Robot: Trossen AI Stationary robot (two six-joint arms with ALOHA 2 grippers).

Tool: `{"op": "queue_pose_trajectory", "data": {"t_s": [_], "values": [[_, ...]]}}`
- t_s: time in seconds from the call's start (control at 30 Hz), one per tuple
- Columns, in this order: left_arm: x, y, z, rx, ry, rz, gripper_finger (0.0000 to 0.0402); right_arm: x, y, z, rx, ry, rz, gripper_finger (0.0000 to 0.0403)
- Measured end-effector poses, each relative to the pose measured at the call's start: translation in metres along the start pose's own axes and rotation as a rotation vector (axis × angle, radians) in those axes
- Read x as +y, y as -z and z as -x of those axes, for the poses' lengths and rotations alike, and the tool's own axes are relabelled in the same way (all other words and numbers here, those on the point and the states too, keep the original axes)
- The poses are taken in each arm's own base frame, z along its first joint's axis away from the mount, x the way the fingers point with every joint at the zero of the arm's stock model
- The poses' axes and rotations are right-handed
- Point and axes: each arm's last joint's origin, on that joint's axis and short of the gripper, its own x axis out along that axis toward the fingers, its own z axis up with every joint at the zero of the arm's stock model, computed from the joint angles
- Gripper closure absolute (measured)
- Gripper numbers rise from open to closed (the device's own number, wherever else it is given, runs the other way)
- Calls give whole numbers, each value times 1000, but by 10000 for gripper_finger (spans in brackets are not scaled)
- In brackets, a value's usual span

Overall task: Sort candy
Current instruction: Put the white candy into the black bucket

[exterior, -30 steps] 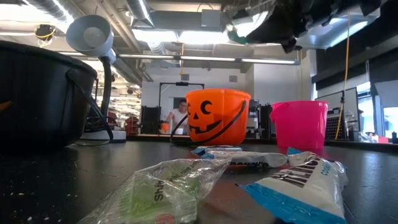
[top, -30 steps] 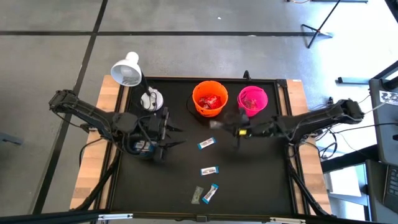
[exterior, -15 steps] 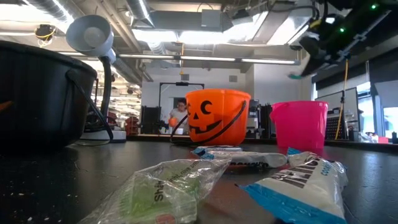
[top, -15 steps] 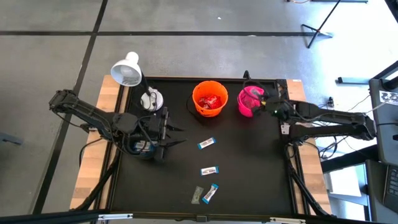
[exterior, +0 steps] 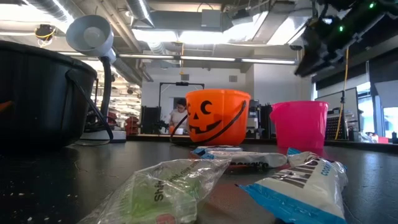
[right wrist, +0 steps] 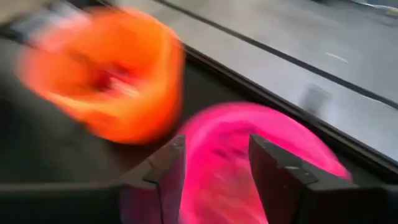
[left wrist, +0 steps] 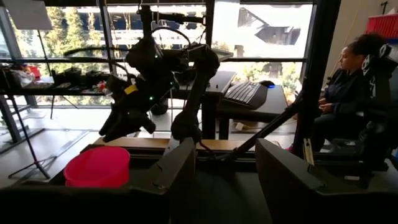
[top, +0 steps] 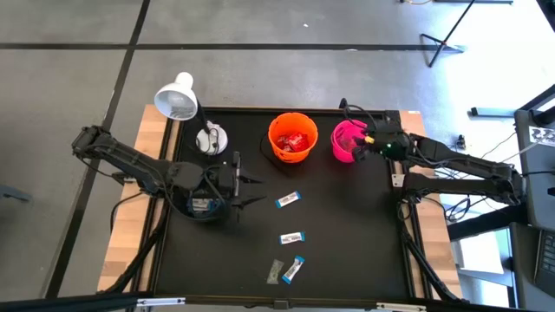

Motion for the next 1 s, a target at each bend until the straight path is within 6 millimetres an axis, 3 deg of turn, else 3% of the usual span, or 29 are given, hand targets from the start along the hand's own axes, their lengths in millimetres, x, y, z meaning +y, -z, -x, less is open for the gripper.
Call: {"op": "queue_pose_trajectory", "data": {"t_s": [0.2, 0.33, 0.67, 1.0], "values": [[-7, 2, -4, -33, 19, 55, 244, 29, -23, 16, -215, -484, -17, 230], [-15, 7, -7, -21, 43, 42, 244, 51, -27, 29, -295, -648, 1, 244], [-22, 4, -4, -55, 63, 45, 244, 117, 6, 33, -162, -854, 177, 264], [-20, 3, -5, -58, 43, 47, 244, 189, 63, 23, -106, -900, 373, 265]]}}
